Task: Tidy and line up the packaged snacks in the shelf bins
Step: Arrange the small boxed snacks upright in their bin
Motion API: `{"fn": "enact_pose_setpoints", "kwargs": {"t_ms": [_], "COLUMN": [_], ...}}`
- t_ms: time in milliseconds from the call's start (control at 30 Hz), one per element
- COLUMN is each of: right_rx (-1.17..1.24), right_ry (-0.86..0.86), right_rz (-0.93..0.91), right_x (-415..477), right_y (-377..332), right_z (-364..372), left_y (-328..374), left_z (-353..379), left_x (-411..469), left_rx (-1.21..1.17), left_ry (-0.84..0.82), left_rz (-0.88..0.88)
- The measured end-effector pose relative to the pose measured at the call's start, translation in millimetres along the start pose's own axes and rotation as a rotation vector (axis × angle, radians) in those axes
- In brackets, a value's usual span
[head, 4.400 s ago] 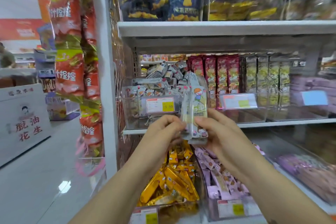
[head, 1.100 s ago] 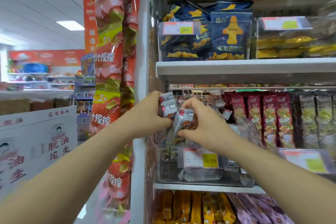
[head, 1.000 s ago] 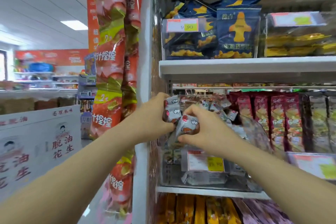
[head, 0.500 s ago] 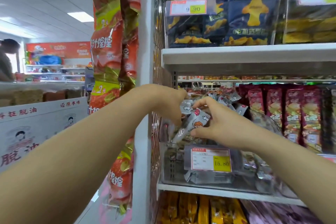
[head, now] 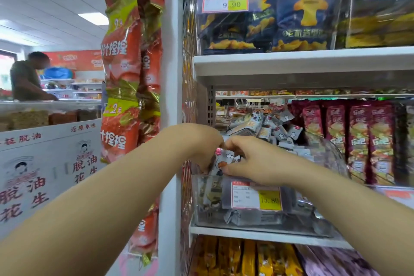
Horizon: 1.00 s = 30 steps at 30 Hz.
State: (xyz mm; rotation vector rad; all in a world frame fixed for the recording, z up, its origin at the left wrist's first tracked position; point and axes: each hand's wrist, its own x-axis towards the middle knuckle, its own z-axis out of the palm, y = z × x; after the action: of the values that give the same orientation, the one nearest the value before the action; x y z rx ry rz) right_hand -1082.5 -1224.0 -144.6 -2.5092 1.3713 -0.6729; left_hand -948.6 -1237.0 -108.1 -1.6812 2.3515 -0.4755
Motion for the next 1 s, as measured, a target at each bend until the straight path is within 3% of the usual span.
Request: {"fn": "enact_pose_setpoints", "kwargs": {"t_ms": [367, 533, 667, 833, 1000], "right_rx": [0.067, 0.105, 0.088, -0.029, -0.307], "right_ry": [-0.141, -0.122, -0.154, -0.266, -0.108], "right_rz": [-0.014, 0.009, 0.035, 0.044, -0.043], "right_x": [15.5, 23.5, 27.6, 18.5, 4.0], "right_y": [-5.3, -7.8, -6.6, -8.0, 6.6], "right_z": [4.1, 11.7, 12.1, -10.1, -37.1], "left_y": [-13.6, -16.0, -26.1, -28.4, -26.3], "left_z": [28.4, 54.1, 75.3, 79.5, 78.4], "left_x": [-51.4, -54.9, -48.6, -49.5, -48.7], "left_rx": [-0.329, -0.09, 0.07, 0.042, 0.043], "left_ry": [0.409, 0.566, 0.812, 0.84, 0.87], "left_rz": [0.103, 0.137, 0.266, 0.301, 0.295]}}
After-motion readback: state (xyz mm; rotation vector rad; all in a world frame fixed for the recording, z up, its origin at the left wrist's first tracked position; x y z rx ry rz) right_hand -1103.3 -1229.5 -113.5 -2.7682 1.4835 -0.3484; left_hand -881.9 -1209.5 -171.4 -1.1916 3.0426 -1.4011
